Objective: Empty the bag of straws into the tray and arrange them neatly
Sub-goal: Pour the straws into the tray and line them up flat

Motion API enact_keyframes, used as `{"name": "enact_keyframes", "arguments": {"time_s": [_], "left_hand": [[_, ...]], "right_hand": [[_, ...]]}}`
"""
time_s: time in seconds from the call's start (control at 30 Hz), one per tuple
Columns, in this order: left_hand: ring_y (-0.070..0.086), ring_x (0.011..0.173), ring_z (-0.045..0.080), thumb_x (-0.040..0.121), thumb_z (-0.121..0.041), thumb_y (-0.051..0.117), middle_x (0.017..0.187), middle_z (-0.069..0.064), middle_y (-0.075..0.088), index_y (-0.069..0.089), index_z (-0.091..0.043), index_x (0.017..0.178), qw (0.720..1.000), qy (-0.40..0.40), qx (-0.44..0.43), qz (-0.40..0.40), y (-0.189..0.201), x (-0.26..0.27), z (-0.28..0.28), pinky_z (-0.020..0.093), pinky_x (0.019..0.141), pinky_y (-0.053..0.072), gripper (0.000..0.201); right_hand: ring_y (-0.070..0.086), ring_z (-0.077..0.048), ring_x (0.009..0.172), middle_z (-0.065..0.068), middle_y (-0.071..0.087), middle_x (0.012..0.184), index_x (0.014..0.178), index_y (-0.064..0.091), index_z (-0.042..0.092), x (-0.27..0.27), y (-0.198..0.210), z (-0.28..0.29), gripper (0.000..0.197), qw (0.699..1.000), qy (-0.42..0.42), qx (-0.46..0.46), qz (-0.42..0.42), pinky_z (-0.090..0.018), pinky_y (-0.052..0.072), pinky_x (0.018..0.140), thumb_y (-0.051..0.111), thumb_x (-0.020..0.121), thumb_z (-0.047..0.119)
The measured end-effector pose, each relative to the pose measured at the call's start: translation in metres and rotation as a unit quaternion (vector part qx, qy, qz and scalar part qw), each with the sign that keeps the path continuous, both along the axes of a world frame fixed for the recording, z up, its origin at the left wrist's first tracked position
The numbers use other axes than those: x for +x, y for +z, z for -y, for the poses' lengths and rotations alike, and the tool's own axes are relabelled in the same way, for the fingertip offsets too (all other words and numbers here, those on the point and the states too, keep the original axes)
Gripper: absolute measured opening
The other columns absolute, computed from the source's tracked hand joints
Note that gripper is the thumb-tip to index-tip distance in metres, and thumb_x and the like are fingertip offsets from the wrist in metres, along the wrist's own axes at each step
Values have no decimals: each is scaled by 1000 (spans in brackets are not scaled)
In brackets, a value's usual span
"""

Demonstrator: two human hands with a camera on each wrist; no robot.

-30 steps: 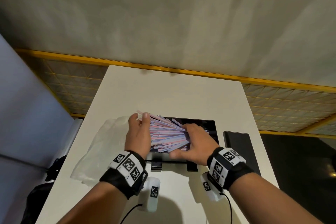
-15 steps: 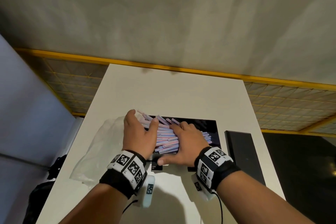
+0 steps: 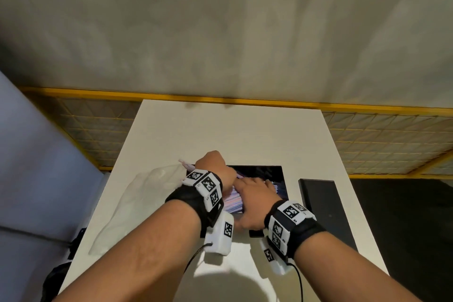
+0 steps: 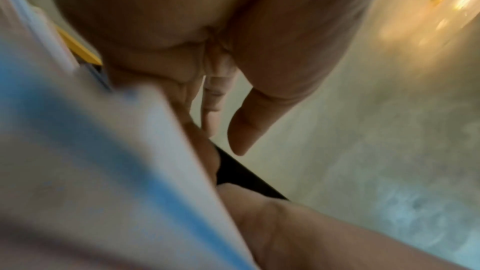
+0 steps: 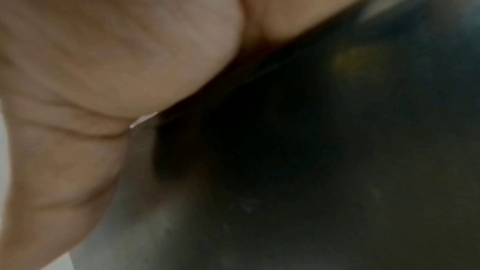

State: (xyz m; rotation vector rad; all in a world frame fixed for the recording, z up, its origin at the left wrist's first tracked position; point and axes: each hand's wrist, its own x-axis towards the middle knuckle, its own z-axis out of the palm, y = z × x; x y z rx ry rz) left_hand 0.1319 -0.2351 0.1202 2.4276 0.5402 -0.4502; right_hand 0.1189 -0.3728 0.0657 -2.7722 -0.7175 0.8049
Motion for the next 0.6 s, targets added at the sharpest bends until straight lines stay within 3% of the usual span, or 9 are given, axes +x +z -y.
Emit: {"name": "enact_keyframes", "arguments": {"time_s": [0.1,0.2,0.33,0.47,0.5,0.6], "left_hand": [[70,104,30,90,-17,65,107,9,73,70,-7,102,1000,8,-3,-13,-4,11,8,30,83,54,17],[70,105,27,88,-19,68,109,14,74,67,-12,84,999,18,35,-7,-6,18,13,27,70,43,8],[70,98,23,89,-24,70,105,4,74,75,-13,101,997,10,76,-6,-9,24,13,27,80,53,17],[70,102,22,93,-23,65,103,3,72,72,-14,95,998,32,43,24,-7,27,12,25,78,50,12],[69,105,21,95,-24,62,102,2,71,71,-15,93,998,41,32,31,-6,26,12,24,80,49,13],[66,113,19,98,-27,60,115,1,70,74,-16,108,998,46,16,32,-5,23,8,23,95,50,21]], "right_hand": [[26,-30,144,-2,33,156,147,32,24,-3,3,2,92,1000,17,-8,-5,-61,10,120,74,72,54],[25,-31,145,-3,30,157,148,32,23,-3,2,2,89,1000,17,-6,-9,-61,10,120,73,75,51],[28,-32,143,-5,36,152,147,31,21,-1,2,6,90,1000,10,7,-19,-61,12,119,75,71,45],[28,-31,142,-3,36,153,149,28,22,-1,-1,6,105,1000,14,9,-17,-61,13,119,81,65,57],[28,-32,142,-3,37,153,149,28,22,0,-3,7,106,1000,13,12,-16,-62,14,119,81,64,58],[30,-33,140,-4,37,153,150,27,22,-1,-6,6,105,1000,14,25,-8,-61,15,119,80,66,56]]}}
